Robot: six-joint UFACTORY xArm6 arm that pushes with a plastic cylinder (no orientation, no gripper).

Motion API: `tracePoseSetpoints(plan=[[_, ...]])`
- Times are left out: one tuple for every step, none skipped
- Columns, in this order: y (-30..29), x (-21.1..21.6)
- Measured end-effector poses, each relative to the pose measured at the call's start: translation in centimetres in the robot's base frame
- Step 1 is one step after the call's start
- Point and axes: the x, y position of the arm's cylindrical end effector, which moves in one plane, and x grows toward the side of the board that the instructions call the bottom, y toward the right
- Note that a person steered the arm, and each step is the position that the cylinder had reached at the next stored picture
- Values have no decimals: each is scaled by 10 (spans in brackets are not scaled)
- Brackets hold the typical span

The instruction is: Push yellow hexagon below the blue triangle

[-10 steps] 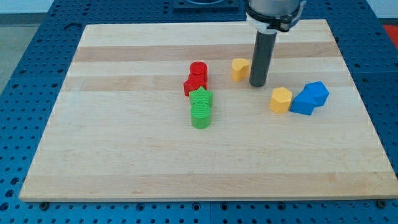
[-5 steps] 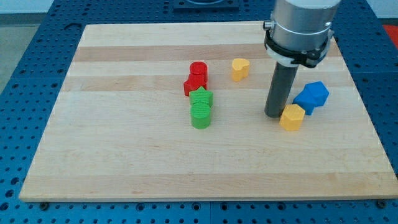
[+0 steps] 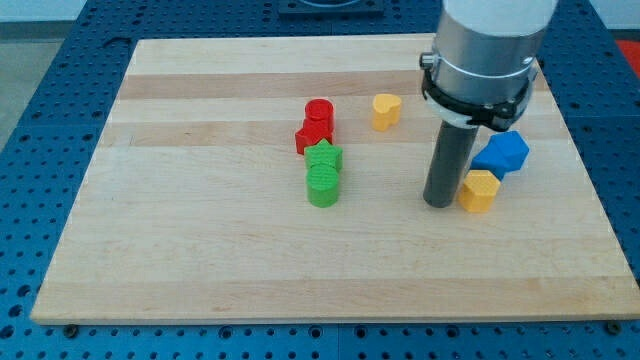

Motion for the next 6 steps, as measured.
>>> tracePoseSetpoints(plan=[[0,-14],[0,-14],[14,-14],[14,-14],[24,-14],[23,-14]])
